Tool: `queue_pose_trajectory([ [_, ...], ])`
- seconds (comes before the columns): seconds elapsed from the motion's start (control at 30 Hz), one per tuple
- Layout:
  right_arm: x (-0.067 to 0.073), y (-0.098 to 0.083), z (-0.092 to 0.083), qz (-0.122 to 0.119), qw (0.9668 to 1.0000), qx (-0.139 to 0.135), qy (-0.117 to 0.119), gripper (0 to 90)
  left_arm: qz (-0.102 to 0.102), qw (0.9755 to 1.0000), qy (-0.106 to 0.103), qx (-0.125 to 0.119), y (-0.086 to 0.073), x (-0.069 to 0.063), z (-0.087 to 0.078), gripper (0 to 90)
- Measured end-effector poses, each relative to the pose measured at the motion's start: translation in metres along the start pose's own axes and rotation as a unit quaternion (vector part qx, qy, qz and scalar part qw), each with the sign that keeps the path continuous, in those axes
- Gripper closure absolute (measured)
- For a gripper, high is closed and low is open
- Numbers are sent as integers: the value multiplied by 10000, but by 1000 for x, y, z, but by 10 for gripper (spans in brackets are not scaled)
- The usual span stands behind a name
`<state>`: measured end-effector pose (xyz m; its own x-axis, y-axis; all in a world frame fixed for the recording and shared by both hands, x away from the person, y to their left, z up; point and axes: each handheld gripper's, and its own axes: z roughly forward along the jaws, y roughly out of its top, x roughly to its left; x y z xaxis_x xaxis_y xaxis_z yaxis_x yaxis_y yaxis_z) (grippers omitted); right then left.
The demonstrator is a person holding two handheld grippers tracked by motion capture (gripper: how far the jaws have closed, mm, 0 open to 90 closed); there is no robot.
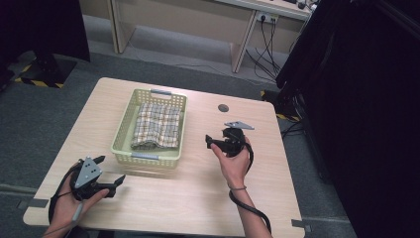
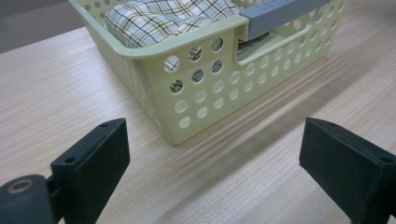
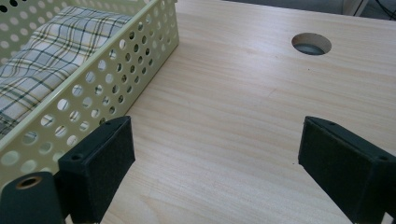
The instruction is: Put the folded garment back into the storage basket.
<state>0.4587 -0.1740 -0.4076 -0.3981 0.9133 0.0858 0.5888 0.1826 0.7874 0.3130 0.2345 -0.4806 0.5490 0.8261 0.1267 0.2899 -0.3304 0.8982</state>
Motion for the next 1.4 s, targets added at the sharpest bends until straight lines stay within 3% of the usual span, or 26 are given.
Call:
queue_pose_trajectory([
  [1.4, -31, -29, -28, 71, 9998, -150, -149, 100, -6, 10000, 17, 2, 0, 0, 0, 81],
])
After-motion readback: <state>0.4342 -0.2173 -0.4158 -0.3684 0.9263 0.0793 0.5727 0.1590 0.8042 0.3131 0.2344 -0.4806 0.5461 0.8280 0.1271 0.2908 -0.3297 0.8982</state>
